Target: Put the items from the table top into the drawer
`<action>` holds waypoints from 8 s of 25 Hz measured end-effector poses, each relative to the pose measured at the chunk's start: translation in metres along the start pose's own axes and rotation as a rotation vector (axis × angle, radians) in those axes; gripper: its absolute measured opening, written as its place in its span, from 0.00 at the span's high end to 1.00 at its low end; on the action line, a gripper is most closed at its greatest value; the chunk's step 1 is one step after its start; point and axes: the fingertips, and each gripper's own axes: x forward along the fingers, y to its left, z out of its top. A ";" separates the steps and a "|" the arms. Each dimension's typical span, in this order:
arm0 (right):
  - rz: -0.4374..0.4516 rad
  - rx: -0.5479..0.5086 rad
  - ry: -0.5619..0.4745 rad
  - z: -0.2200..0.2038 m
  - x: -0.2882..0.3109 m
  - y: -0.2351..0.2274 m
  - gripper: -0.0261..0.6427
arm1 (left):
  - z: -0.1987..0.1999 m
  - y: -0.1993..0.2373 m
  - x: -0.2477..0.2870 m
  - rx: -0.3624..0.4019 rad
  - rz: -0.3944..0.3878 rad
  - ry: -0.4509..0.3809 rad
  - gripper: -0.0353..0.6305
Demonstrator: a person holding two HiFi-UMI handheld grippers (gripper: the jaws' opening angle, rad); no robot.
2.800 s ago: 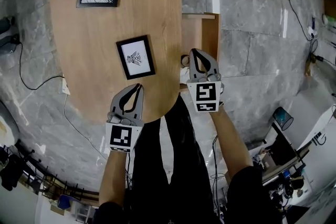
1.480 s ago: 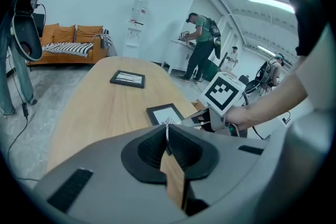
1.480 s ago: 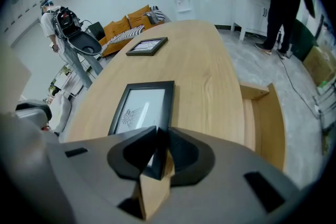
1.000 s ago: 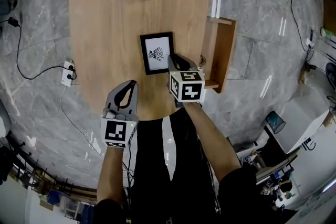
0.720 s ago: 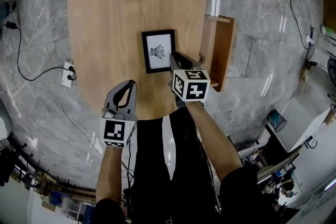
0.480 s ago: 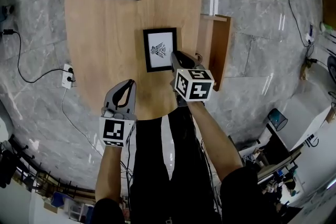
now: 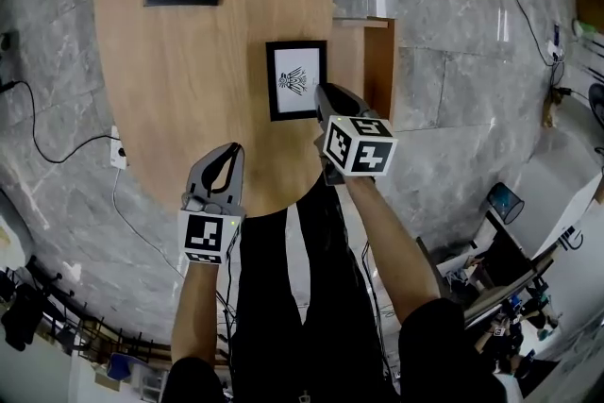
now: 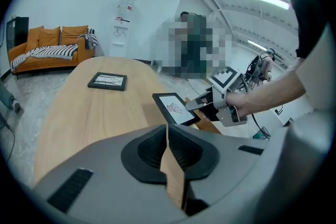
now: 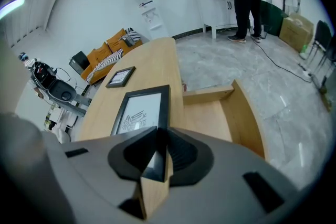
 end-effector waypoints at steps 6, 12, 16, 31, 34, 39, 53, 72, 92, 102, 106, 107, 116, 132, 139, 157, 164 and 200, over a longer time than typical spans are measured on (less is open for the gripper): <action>-0.035 0.049 -0.030 0.005 -0.015 -0.040 0.86 | 0.004 -0.018 0.014 0.017 -0.021 0.011 0.91; -0.074 0.091 -0.060 0.009 -0.028 -0.083 0.86 | 0.009 -0.036 0.026 0.040 -0.040 0.019 0.91; -0.101 0.135 -0.069 0.008 -0.035 -0.110 0.86 | 0.012 -0.044 0.032 0.052 -0.046 0.025 0.91; -0.166 0.133 0.004 -0.013 -0.008 -0.166 0.85 | 0.014 -0.058 0.048 0.043 -0.030 0.051 0.91; -0.164 0.122 0.026 -0.018 0.004 -0.165 0.85 | 0.011 -0.057 0.047 0.027 -0.019 0.053 0.91; -0.155 0.097 0.065 -0.022 0.028 -0.160 0.85 | 0.003 -0.053 0.046 0.005 -0.002 0.060 0.91; -0.114 -0.014 0.106 -0.019 0.083 -0.146 0.85 | -0.012 -0.037 0.037 -0.040 0.050 0.056 0.91; -0.174 -0.087 0.106 -0.023 0.086 -0.143 0.85 | -0.018 -0.029 0.026 -0.053 0.060 0.053 0.91; 0.147 -0.130 -0.128 0.073 -0.001 0.012 0.95 | 0.014 0.003 0.013 -0.094 0.071 -0.052 0.91; 0.203 -0.259 -0.098 0.096 0.030 0.083 0.95 | 0.022 0.037 0.004 -0.106 0.104 -0.099 0.91; 0.219 -0.336 -0.083 0.114 0.049 0.115 0.95 | 0.020 0.052 -0.007 -0.113 0.120 -0.102 0.91; 0.219 -0.350 -0.081 0.118 0.054 0.122 0.95 | 0.019 0.056 -0.009 -0.118 0.125 -0.102 0.91; 0.155 -0.424 -0.018 0.151 0.117 0.167 0.77 | 0.017 0.084 -0.029 -0.158 0.153 -0.125 0.91; -0.022 -0.173 0.068 0.169 0.176 0.143 0.79 | -0.007 0.097 -0.057 -0.216 0.187 -0.131 0.91; -0.027 -0.107 0.055 0.172 0.170 0.138 0.85 | -0.005 0.093 -0.056 -0.218 0.179 -0.123 0.91; -0.011 -0.010 -0.031 0.151 0.102 0.068 0.85 | 0.012 0.055 -0.026 -0.082 0.063 -0.079 0.91; -0.043 0.023 -0.059 0.136 0.067 0.019 0.85 | 0.020 0.019 -0.006 -0.015 -0.005 -0.061 0.91; -0.250 0.359 -0.098 -0.018 -0.031 -0.180 0.85 | 0.029 -0.094 0.049 0.148 -0.170 0.026 0.91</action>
